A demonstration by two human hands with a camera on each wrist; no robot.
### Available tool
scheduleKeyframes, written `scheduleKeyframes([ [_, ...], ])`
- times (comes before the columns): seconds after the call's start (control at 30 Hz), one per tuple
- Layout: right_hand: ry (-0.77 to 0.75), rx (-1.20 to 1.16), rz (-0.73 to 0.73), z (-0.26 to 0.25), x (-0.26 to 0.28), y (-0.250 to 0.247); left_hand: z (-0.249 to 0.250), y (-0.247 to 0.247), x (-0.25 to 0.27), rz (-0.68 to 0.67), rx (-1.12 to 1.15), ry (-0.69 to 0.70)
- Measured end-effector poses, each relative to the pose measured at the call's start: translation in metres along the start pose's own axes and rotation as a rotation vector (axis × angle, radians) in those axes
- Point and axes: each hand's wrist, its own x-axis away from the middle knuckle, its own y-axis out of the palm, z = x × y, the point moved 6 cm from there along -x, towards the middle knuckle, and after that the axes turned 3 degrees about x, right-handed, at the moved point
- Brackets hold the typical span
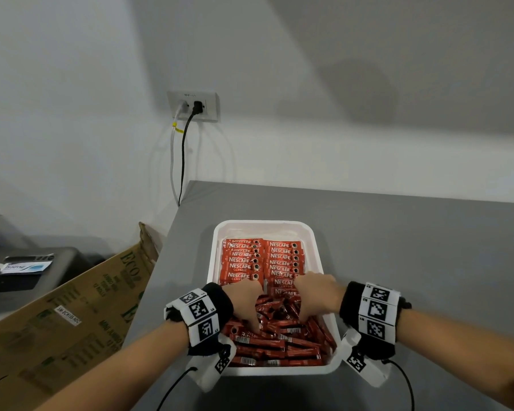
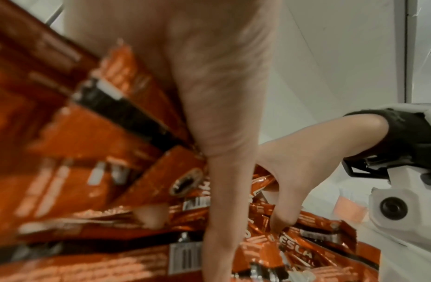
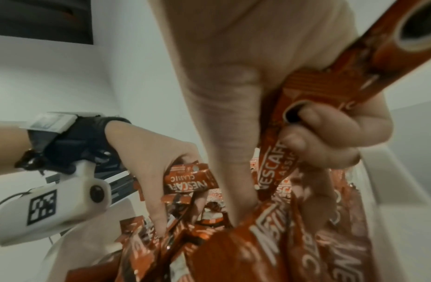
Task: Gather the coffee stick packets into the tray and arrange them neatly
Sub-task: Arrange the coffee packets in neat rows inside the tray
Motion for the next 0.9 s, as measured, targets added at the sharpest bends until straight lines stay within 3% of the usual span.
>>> scheduleKeyframes([
  [0.23, -0.015, -0.254, -0.011, 0.006, -0.001, -0.003, 0.002, -0.001, 0.005, -0.016, 0.028, 0.044],
  [0.4, -0.05, -0.481, -0.037, 0.017, 0.005, -0.013, 0.003, -0.008, 0.016, -0.056, 0.17, 0.092],
  [0.6, -0.103, -0.66, 0.077, 0.029, 0.005, -0.043, -0.005, -0.023, 0.029, -0.069, 0.405, 0.118],
  [0.7, -0.101, -0.805, 0.143, 0.04, -0.001, -0.054, -0.015, -0.04, 0.037, 0.043, 0.462, 0.107],
  [0.9, -0.046, -1.187, 0.265, 0.05, -0.011, -0.065, -0.016, -0.084, 0.056, 0.326, 0.853, 0.291],
])
